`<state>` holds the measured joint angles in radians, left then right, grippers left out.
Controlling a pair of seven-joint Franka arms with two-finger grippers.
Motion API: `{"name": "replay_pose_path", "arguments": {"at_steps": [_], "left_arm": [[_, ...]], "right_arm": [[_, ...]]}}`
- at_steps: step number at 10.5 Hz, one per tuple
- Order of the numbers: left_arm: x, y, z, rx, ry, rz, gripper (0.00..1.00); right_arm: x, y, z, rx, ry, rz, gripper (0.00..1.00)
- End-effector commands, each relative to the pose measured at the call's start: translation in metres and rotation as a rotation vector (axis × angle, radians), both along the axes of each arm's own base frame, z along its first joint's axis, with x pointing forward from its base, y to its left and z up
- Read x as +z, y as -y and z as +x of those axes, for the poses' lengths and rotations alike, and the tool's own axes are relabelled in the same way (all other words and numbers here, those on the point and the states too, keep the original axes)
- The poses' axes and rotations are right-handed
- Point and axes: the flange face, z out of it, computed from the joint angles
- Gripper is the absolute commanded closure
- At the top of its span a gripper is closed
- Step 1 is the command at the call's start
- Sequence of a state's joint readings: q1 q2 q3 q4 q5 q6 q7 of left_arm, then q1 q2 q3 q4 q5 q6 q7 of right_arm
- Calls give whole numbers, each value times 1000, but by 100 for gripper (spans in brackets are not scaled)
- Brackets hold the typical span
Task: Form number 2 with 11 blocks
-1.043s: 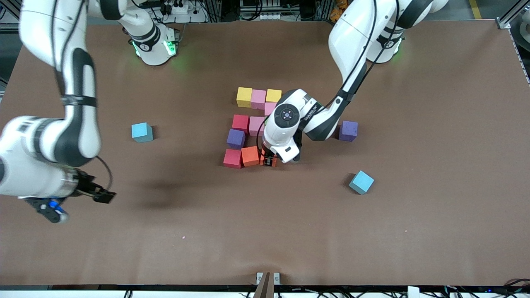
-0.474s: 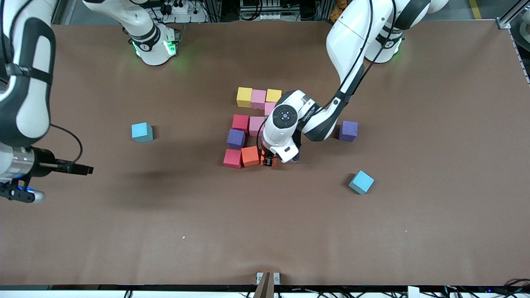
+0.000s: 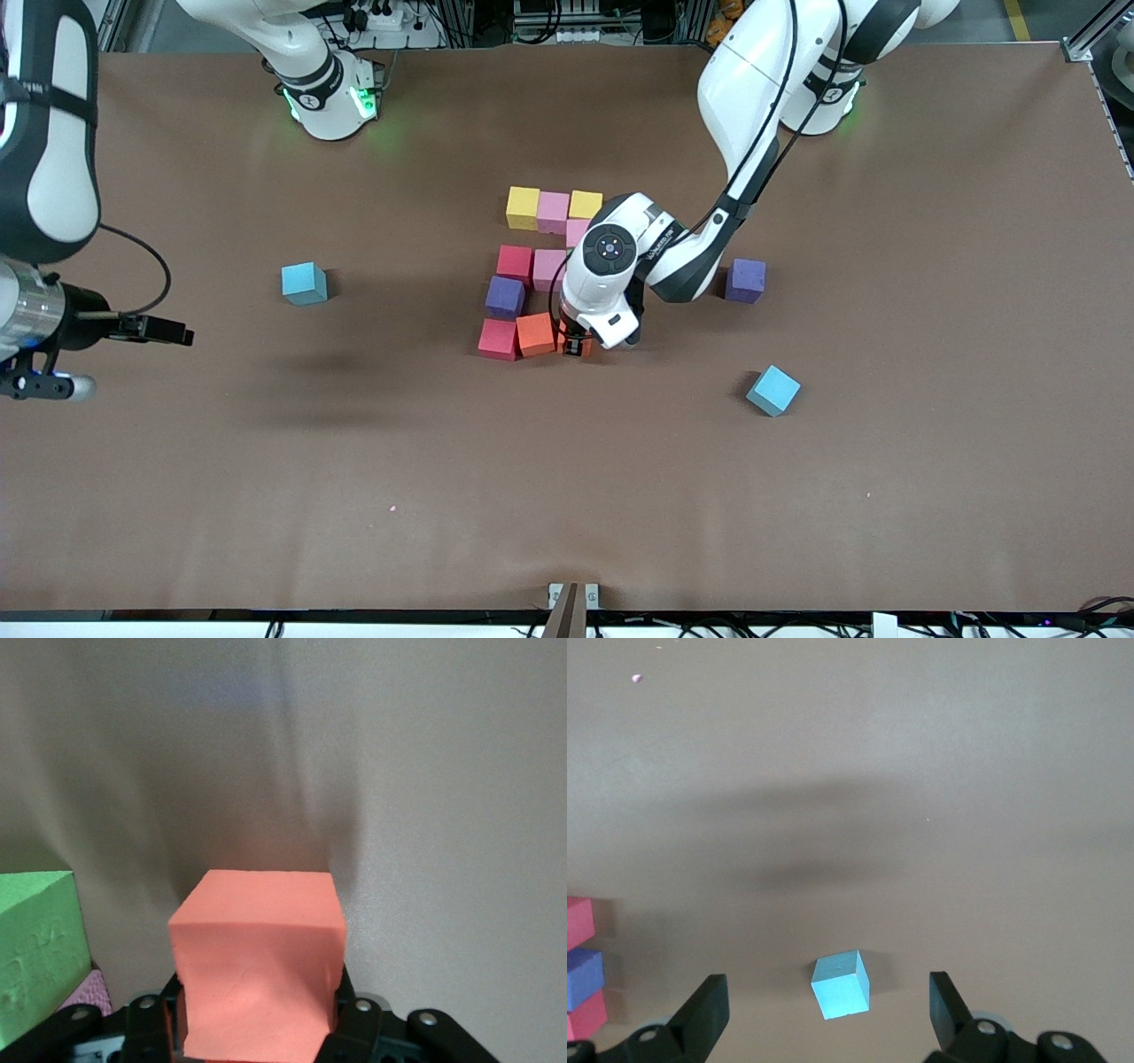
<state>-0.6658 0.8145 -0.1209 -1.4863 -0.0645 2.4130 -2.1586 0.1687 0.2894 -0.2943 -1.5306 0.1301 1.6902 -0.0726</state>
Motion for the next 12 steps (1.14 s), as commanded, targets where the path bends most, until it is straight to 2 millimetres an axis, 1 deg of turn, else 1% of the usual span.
{"name": "replay_pose_path", "arguments": {"at_steps": [1, 2, 3, 4, 5, 6, 7, 8, 9, 10, 12], "left_arm": [[-9, 2, 2, 17, -1, 5, 49], [-9, 2, 2, 17, -1, 5, 49], [-9, 2, 2, 17, -1, 5, 49], [-10, 2, 2, 17, -3, 6, 49], [-11, 2, 2, 16, -3, 6, 49], [-11, 3, 3, 17, -1, 4, 49], [-14, 3, 5, 19, -1, 3, 49], [-11, 5, 7, 20, 3, -4, 49], [-14, 6, 6, 19, 0, -2, 49], [-13, 7, 8, 21, 3, -5, 49], [-13, 7, 8, 21, 4, -6, 49]], "right_arm": [[52, -11, -41, 60, 72, -3, 0], [78, -16, -54, 78, 102, -12, 0], [99, -23, -64, 100, 126, -34, 0], [113, -25, -71, 111, 142, -51, 0], [122, -27, -75, 119, 157, -66, 0], [125, -24, -75, 114, 156, -70, 0], [134, -21, -76, 114, 166, -82, 0], [142, -23, -76, 127, 175, -117, 0], [143, -27, -76, 138, 173, -138, 0], [144, -22, -77, 127, 167, -139, 0], [154, -14, -78, 104, 166, -126, 0]]}}
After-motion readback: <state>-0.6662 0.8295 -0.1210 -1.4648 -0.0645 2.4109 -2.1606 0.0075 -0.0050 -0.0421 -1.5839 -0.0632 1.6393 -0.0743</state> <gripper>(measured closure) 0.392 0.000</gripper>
